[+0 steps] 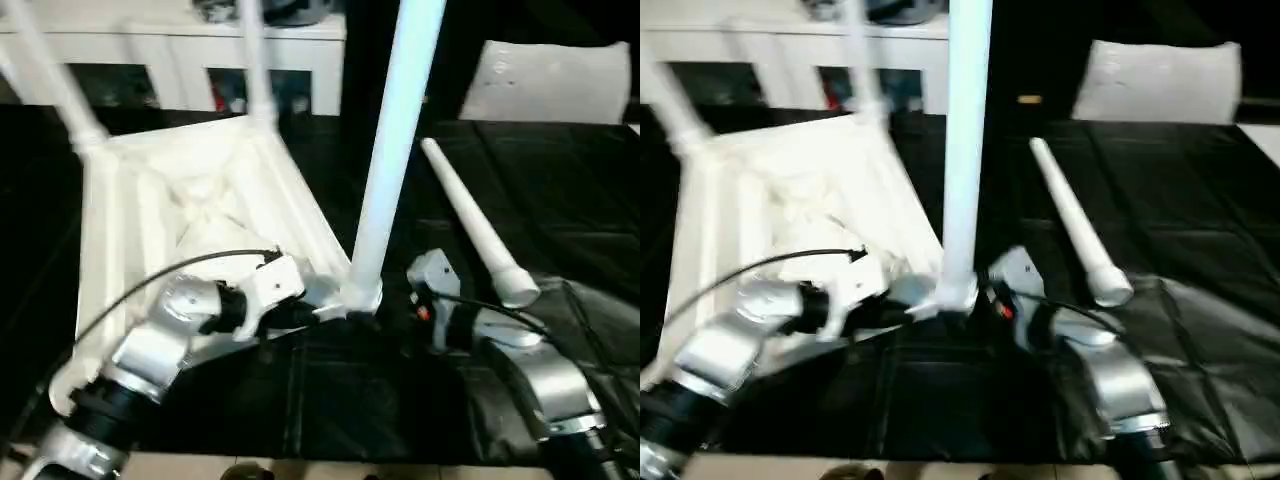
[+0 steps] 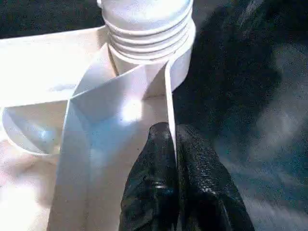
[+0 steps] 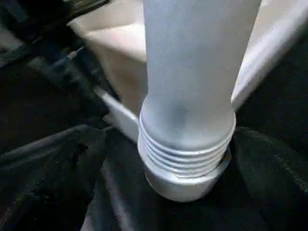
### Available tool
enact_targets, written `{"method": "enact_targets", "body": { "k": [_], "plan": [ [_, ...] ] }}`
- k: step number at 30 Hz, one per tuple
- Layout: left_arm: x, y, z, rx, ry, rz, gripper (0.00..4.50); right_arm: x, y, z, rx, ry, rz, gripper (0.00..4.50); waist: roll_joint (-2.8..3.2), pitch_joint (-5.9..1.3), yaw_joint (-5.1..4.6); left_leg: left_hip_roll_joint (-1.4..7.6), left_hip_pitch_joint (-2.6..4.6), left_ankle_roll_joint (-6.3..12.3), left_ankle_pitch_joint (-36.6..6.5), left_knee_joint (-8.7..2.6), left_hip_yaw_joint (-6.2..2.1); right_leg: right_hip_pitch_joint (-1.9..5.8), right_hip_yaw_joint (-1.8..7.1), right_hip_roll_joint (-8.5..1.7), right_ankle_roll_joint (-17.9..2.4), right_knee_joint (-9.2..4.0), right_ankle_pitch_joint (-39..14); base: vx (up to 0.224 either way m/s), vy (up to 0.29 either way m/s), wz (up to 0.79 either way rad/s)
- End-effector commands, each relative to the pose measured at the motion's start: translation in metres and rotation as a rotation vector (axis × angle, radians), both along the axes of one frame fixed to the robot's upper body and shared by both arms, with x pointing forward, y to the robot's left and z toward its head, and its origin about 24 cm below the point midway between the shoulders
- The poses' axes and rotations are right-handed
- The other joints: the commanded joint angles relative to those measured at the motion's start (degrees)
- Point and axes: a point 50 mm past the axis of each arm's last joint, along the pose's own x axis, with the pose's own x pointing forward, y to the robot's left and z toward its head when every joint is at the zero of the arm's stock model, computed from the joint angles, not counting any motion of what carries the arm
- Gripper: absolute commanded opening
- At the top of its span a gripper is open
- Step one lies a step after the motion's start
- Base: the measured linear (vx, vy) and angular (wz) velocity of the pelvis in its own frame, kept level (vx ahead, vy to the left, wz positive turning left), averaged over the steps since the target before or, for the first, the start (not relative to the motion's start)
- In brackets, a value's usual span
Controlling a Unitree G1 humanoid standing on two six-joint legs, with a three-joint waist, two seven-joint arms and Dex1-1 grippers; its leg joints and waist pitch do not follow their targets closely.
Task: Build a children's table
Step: Rotate leg to tighten
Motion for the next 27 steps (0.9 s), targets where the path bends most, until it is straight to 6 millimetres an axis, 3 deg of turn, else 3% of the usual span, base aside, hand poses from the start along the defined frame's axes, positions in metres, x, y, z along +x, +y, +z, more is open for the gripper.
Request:
{"method": "enact_targets", "body": {
  "k": [1, 5, 10, 13, 15, 19, 20, 23, 27],
  "plan": [
    [-0.007, -0.014, 0.006, -0.01, 0.007, -0.179, 0.0, 0.0, 0.002, 0.004, -0.02, -0.03, 0.089, 4.46, 0.33, -3.46, -0.14, 3.44, 0.84, 2.47, -11.6, -3.74, -1.09, 2.84, 3.32, -5.05, -10.1, -4.59, -12.3, 0.0, 0.0, 0.0],
    [-0.01, -0.012, 0.004, 0.002, 0.024, -0.226, 0.0, 0.0, 0.0, 0.005, -0.028, -0.032, 0.128, 4.46, 0.25, -3.4, 0.42, 3.53, 1.21, 2.15, -12.6, -3.71, -0.94, 2.54, 3.47, -5.07, -10.2, -4.78, -13.8, 0.0, 0.0, 0.0],
    [-0.015, -0.01, 0.002, 0.022, 0.048, -0.332, 0.0, 0.0, -0.002, 0.006, -0.041, -0.027, 0.222, 4.46, 0.23, -3.55, 0.58, 3.53, 0.8, 2.3, -11.8, -3.71, -1.11, 2.91, 3.32, -5.11, -10.3, -4.42, -12.5, 0.0, 0.0, 0.0],
    [-0.016, -0.01, 0.002, 0.029, 0.048, -0.345, 0.0, -0.002, -0.002, 0.006, -0.039, -0.01, 0.261, 4.3, 0.13, -3.6, 0.59, 3.57, 0.72, 2.48, -11.2, -3.66, -1.1, 3.06, 3.31, -5.15, -10.6, -4.28, -11.8, 0.0, 0.0, 0.0],
    [-0.016, -0.009, 0.002, 0.034, 0.042, -0.352, 0.0, -0.004, -0.002, 0.006, -0.043, 0.002, 0.292, 3.96, 0.11, -3.68, 0.59, 3.54, 0.63, 2.71, -10.8, -3.57, -1.1, 3.17, 3.27, -5.15, -10.7, -4.2, -11.4, 0.0, 0.0, 0.0],
    [-0.016, -0.006, 0.002, 0.042, 0.043, -0.362, 0.0, -0.003, -0.002, 0.003, -0.055, 0.005, 0.301, 3.83, 0.12, -3.71, 0.49, 3.47, 0.55, 2.76, -10.6, -3.52, -1.1, 3.17, 3.2, -5.12, -10.9, -4.17, -11.3, 0.0, 0.0, 0.0],
    [-0.016, -0.004, 0.001, 0.05, 0.043, -0.369, 0.0, -0.003, 0.0, 0.003, -0.048, 0.007, 0.302, 3.55, 0.25, -3.68, 0.5, 3.43, 0.62, 2.66, -10.8, -3.47, -1.08, 3.1, 3.21, -5.15, -11.0, -4.22, -11.8, 0.0, 0.0, 0.0],
    [-0.017, -0.003, 0.001, 0.055, 0.046, -0.376, 0.0, -0.003, 0.002, 0.003, -0.037, 0.012, 0.305, 3.41, -0.09, -3.63, 0.42, 3.47, 0.61, 2.44, -11.2, -3.55, -1.07, 3.15, 3.2, -5.08, -10.5, -4.35, -13.2, 0.0, 0.0, 0.0],
    [-0.017, -0.003, 0.0, 0.052, 0.054, -0.377, 0.0, -0.003, 0.005, 0.002, -0.02, 0.026, 0.311, 3.12, 0.1, -3.64, 0.4, 3.5, 0.7, 2.29, -11.4, -3.56, -1.08, 3.03, 3.21, -5.07, -10.5, -4.34, -13.5, 0.0, 0.0, 0.0]
  ]
}}
